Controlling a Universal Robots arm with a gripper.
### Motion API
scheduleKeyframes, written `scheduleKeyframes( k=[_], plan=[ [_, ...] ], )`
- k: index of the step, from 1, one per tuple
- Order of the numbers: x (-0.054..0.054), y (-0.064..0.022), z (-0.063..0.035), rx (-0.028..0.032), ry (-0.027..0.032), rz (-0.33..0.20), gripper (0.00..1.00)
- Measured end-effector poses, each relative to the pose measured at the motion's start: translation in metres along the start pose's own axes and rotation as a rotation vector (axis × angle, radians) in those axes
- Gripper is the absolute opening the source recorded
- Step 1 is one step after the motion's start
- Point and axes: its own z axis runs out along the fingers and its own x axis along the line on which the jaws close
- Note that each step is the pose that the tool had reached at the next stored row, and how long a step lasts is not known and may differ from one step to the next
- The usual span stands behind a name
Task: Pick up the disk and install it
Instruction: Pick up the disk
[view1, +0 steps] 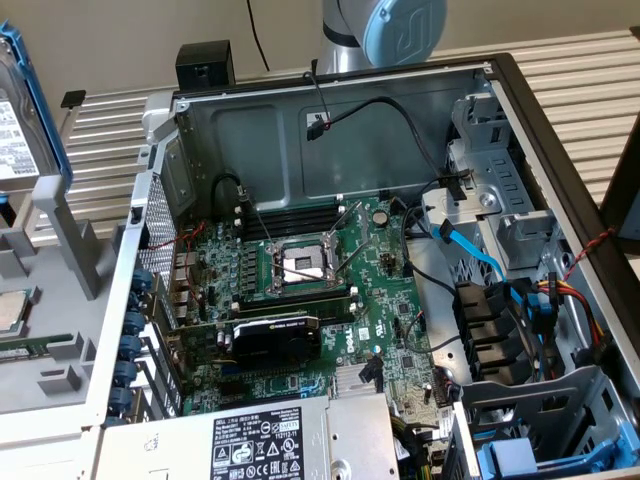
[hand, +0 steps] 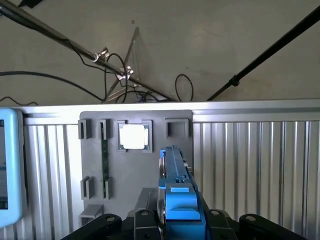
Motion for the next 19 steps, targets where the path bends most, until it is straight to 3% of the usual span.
scheduleKeyframes(
  k=[7,19],
  plan=[
    [0.003,-0.0112,-0.0098,-0.0002,-0.0212,0.001,0.37],
    [0.014,-0.0308,-0.0395,-0.0016,-0.0705,0.0,0.37]
  ],
)
